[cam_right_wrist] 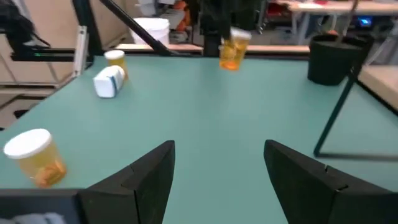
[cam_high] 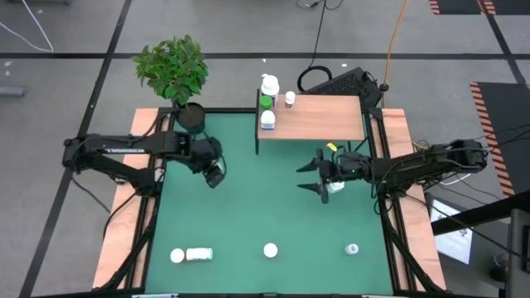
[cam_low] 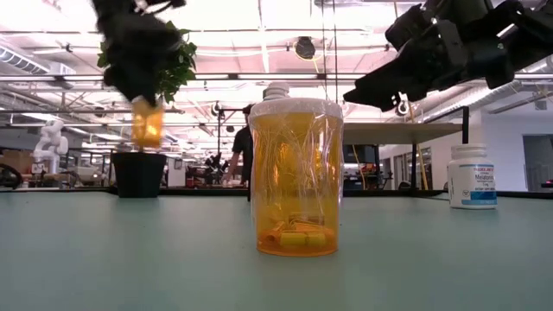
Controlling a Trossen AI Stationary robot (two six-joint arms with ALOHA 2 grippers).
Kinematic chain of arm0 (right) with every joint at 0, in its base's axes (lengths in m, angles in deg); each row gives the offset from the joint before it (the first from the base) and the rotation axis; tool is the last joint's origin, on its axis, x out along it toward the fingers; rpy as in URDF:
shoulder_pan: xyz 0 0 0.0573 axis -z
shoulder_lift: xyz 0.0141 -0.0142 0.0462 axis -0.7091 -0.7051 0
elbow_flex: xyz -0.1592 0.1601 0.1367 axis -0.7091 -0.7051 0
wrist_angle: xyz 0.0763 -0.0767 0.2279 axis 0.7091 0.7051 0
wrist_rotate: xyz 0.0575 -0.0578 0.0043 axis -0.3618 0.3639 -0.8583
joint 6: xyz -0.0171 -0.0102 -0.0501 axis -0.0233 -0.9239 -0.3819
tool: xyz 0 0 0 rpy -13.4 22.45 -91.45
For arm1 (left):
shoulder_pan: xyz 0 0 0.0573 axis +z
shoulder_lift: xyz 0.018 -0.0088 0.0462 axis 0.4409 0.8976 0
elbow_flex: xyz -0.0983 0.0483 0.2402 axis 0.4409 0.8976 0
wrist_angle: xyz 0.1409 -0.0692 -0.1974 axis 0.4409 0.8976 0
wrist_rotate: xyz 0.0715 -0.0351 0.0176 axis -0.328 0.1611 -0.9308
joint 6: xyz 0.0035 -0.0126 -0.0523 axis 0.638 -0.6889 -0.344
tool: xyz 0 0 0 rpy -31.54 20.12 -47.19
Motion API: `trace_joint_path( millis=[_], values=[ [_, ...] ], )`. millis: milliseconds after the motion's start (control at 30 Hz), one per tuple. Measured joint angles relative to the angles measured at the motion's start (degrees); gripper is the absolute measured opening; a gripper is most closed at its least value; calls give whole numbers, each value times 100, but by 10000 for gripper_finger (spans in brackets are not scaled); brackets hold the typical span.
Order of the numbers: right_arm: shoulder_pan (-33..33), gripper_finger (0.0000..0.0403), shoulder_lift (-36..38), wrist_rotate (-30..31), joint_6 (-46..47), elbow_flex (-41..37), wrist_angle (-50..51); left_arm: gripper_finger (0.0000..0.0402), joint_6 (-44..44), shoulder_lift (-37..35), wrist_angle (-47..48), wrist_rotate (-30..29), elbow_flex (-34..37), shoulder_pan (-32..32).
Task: Pick and place medicine bottles onto shelf by color
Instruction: Put the top orange medicine bottle on the shelf
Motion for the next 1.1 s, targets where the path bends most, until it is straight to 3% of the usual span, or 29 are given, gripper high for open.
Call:
trace_joint_path(
  millis=[233, 500, 767, 1000, 1100],
  values=[
    [-251, 240, 0, 433, 332, 0, 719, 213, 1036, 928, 425, -58, -1960, -125],
    [-407, 240, 0, 457, 618, 0, 873, 211, 2263, 2247, 947, -98, -4123, 180],
    [-442, 240, 1, 874, 793, -62, 1448, 220, 3124, 3589, 1193, -98, -6196, 532],
    [-451, 240, 2, 1010, 878, -527, 845, 214, 4128, 4606, 773, -98, -7613, 760],
    [-451, 240, 1, 1009, 1026, -725, 633, 211, 4432, 4703, 289, -93, -7534, 862]
  ],
)
